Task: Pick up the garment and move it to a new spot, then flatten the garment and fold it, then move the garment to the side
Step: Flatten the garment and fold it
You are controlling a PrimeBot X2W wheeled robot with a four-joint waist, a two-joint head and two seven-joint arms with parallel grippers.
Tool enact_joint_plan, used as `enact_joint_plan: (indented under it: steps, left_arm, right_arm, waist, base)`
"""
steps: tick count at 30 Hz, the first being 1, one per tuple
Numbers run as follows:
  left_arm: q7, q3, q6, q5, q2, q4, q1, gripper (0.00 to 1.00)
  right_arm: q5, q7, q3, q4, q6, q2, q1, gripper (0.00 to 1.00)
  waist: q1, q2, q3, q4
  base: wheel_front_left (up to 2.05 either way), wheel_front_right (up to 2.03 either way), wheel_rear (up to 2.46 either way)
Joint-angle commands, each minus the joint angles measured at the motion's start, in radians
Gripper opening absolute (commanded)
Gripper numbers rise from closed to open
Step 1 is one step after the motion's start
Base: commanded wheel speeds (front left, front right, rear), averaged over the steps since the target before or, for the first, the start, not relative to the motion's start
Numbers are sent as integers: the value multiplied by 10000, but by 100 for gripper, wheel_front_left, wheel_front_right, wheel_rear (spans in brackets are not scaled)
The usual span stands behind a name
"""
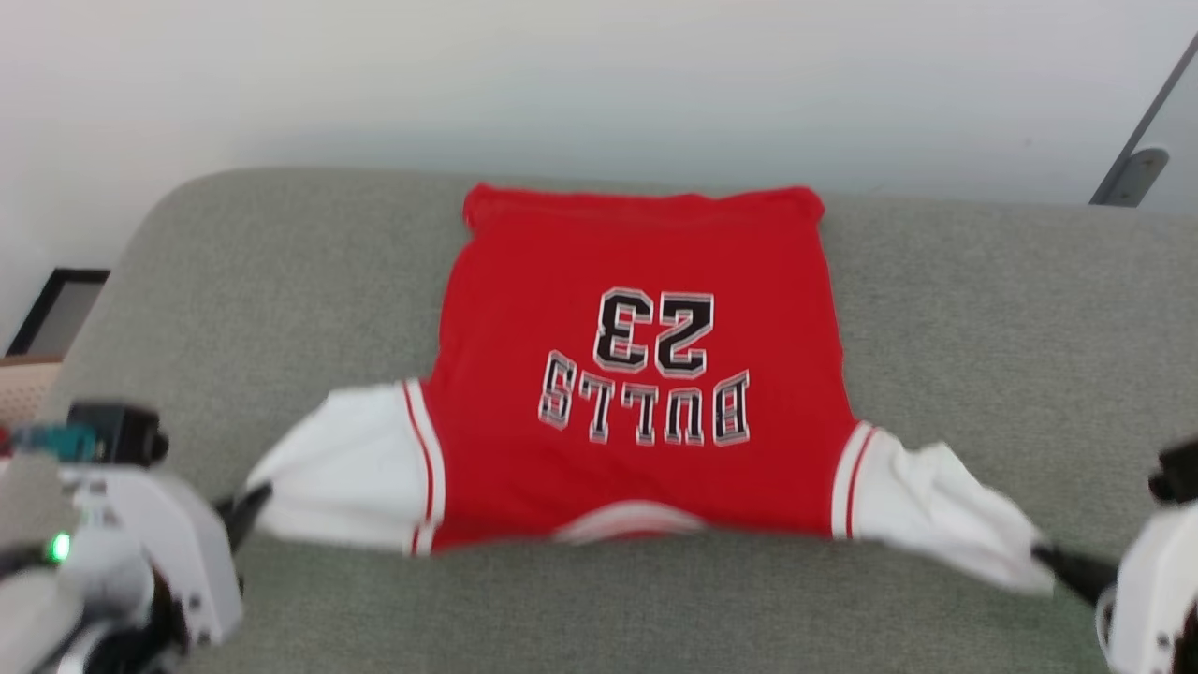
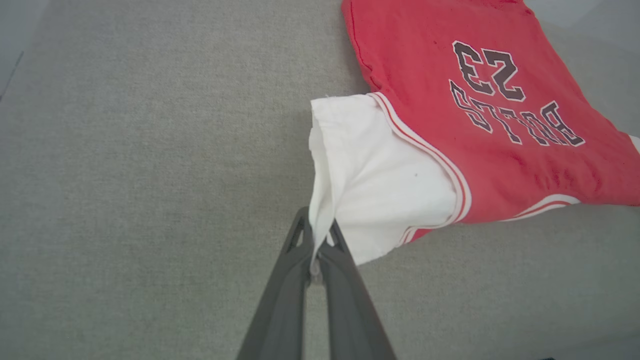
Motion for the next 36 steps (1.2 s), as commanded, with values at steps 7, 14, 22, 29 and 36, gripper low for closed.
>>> enact_joint_plan:
  steps: [7, 14, 22, 29, 36]
  left_arm:
    - [-452, 110, 1435, -934, 1288, -2540, 2102, 0]
    - [-1242, -27, 1868, -1146, 1416, -3400, 3237, 0]
    - [-1489, -154, 1617, -1035, 857, -3037, 3219, 0]
    - [-1519, -182, 1444, -826, 596, -2848, 2962, 0]
    - [-1660, -141, 1351, -642, 477, -2888, 2806, 0]
  right_arm:
    - [-332, 2074, -1392, -2162, -15, 621, 2529, 0]
    - [-1210, 2739, -1947, -2990, -15, 1576, 3691, 0]
    - [-2345, 1717, -1606, -1591, -15, 2044, 3063, 0]
    - [-2203, 1830, -1428, -1474, -15, 1892, 2505, 100]
    - [-2089, 2069, -1819, -2817, -16, 1675, 1938, 100]
  waist:
    - [-1, 0, -141, -130]
    - [-1, 0, 138, -78]
    - [-1, 0, 476, 40]
    - [-1, 0, 688, 160]
    - [-1, 0, 963, 318]
  base:
    - [0, 0, 0]
    - [0, 0, 0]
    - [0, 0, 0]
    - [0, 0, 0]
    - [0, 0, 0]
